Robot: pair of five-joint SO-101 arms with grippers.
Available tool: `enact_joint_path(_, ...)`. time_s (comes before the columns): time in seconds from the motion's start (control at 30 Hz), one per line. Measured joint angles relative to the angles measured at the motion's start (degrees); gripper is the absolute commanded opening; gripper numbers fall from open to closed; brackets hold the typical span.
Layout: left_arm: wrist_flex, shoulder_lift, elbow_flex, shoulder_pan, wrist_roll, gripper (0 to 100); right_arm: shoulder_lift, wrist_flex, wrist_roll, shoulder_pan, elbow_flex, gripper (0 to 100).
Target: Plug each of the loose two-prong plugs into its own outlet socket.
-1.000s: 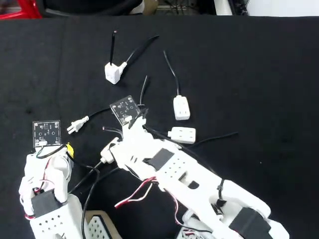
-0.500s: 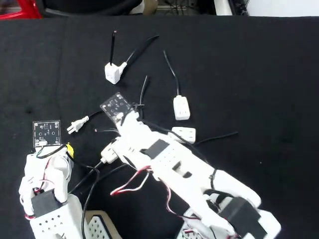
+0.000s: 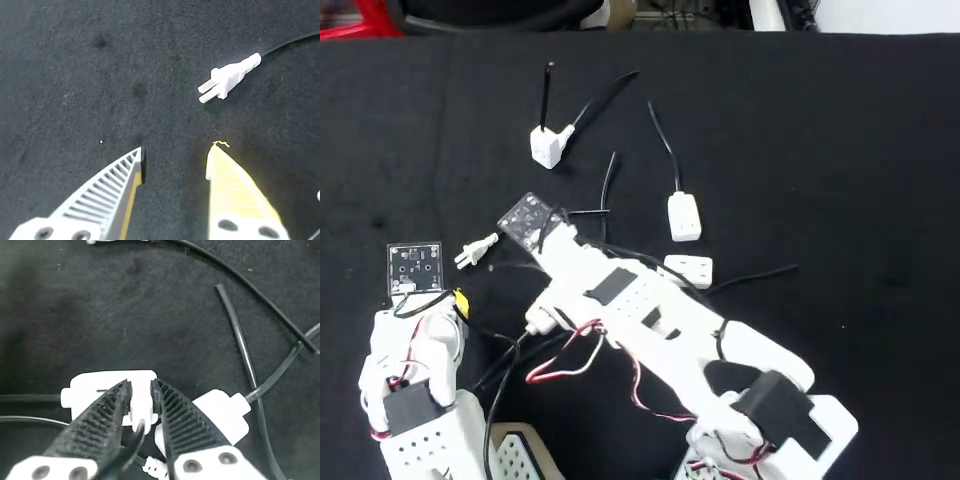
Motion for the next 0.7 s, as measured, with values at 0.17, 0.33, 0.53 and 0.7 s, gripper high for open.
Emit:
enact_joint_path(0.17, 0.0, 0.0, 0.0, 0.0, 0.0, 21, 0.79, 0.0, 0.35, -0.18, -0.79, 10.6)
enact_joint_path(0.33, 0.0, 0.0, 0.0, 0.0, 0.0, 21, 1.58, 4.75, -0.44, -0.79, -3.16, 32.5)
enact_joint_path(0.53, 0.0, 0.09, 0.0, 0.0, 0.0, 21, -1.32, 20.57, -0.79, -1.23, -8.62, 36.0)
enact_joint_path(0.7, 0.0, 0.09, 0.7, 0.0, 0.0, 21, -8.09, 34.29, -0.88, -1.23, -10.99, 36.0)
